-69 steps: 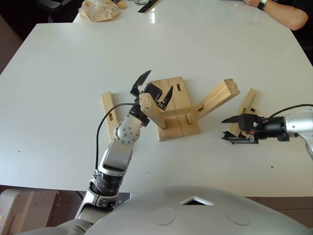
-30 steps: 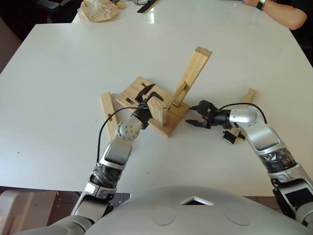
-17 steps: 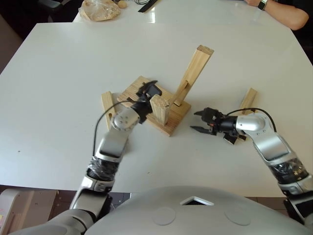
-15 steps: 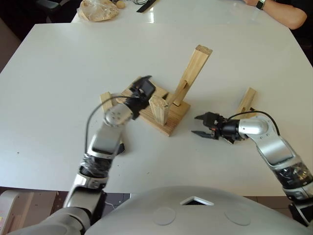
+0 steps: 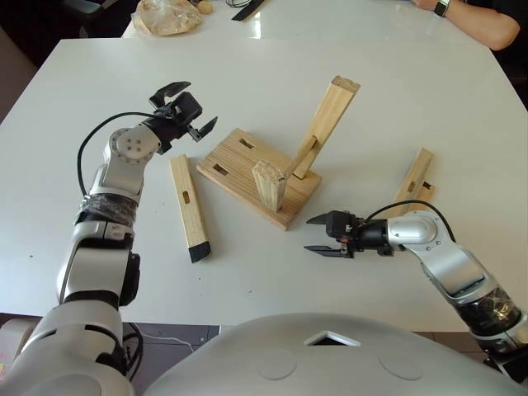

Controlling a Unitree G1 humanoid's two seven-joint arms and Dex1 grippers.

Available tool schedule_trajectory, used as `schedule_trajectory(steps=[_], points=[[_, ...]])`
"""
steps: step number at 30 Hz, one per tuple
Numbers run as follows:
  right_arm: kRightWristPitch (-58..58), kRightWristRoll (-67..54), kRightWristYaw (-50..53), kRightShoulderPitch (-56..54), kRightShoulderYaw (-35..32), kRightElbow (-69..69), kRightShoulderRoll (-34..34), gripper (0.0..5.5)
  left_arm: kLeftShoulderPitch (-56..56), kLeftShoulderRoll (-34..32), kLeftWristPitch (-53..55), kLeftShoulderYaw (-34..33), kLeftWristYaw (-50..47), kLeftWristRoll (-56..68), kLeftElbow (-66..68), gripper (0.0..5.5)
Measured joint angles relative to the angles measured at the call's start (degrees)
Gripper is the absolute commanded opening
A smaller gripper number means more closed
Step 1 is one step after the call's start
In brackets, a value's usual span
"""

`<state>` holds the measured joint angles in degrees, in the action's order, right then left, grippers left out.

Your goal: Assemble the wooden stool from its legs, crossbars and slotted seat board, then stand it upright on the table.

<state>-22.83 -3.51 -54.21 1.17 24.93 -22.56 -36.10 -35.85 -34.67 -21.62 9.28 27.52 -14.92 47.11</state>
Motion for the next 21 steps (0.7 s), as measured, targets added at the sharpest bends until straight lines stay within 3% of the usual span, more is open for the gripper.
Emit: schedule_trajectory(steps=[4,10,21], points=[[-0.3,0.1,1.1,0.1,-0.1,0.0,0.0,2.83,-5.5,-1.2,-8.2,4.7,-5.2,-7.4,14.0,4.63],[-0.7,0.0,1.3,0.1,-0.1,0.0,0.2,2.83,-5.8,-0.6,-13.1,7.9,-7.0,-10.9,21.3,4.63],[-2.0,3.8,9.4,-5.2,-4.1,8.3,3.0,2.83,0.2,-3.9,-20.2,7.2,5.9,-5.6,10.0,4.63]])
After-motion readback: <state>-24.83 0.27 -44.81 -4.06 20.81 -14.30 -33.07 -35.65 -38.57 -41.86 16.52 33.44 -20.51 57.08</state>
